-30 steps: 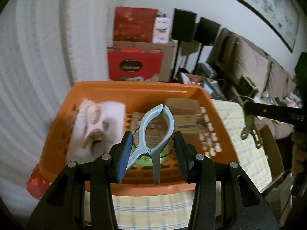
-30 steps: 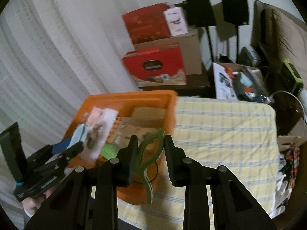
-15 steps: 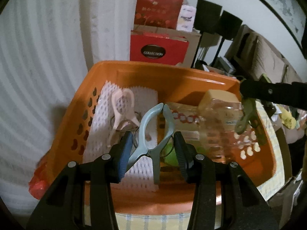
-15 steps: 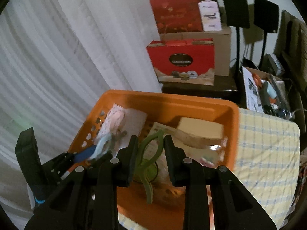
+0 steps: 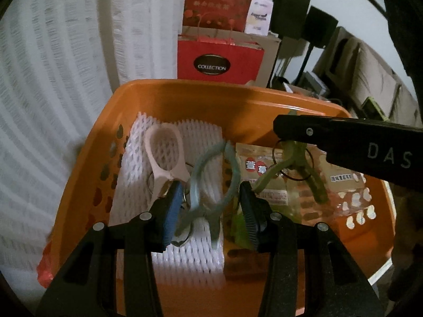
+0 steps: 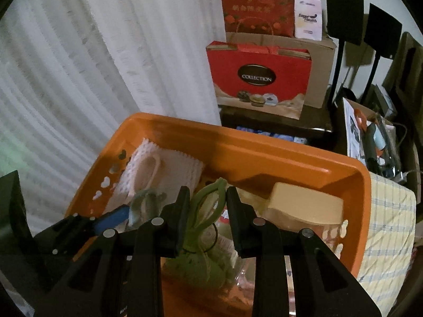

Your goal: Organize objects

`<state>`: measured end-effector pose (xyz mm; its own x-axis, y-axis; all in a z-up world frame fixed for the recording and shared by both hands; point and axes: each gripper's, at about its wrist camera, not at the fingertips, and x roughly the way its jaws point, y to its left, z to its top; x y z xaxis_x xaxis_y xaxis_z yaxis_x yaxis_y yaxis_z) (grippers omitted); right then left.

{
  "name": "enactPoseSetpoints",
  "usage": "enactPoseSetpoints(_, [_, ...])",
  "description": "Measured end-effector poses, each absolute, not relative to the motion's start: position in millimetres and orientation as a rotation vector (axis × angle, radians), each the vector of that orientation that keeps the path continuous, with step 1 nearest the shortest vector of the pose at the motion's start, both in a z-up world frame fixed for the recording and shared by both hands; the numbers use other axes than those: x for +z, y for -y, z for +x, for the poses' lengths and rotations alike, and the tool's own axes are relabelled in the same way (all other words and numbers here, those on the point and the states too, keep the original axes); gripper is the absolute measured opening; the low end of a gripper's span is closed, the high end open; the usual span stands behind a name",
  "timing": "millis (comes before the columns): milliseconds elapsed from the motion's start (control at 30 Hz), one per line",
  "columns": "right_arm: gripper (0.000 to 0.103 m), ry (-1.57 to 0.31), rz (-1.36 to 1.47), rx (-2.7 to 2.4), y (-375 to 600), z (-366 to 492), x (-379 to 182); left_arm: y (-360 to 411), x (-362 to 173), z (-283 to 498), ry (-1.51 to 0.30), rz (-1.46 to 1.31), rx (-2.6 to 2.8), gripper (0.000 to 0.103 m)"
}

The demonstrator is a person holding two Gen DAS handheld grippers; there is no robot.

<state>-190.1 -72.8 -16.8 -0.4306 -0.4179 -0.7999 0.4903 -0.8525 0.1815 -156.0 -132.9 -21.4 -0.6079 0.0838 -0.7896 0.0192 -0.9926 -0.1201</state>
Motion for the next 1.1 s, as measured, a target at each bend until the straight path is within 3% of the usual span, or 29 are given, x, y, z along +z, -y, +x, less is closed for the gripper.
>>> enactPoseSetpoints(100, [0.031,-0.11,1.255,-2.285,71,-192,-19,136,-20,-156,0.206,-1.359,2.789,0.058])
enactPoseSetpoints(467, [0.041,-0.074,1.201,-2.318,45,-174,1,149,1,-136,0.282,-1.279,2.832,0.074])
enactPoseSetpoints(500, [0.043,-0.074,1.19,-2.323,42,-170,4,148,4,-133,0.284,-1.272,2.836,0.084])
enactPoseSetpoints(600, [0.047,-0.076,1.151,-2.342,27,-155,12,149,13,-123,0.311,-1.219,2.859,0.097])
enactPoseSetpoints(800, [0.06,-0.116,1.074,-2.42,0,-128,26,139,25,-110,0.312,-1.205,2.852,0.097])
enactPoseSetpoints(933, [0.074,-0.116,1.047,-2.453,-16,-114,31,129,32,-100,0.296,-1.19,2.851,0.097])
enactPoseSetpoints(1100, [0.08,-0.127,1.028,-2.494,-37,-100,35,117,41,-89,0.283,-1.167,2.838,0.098])
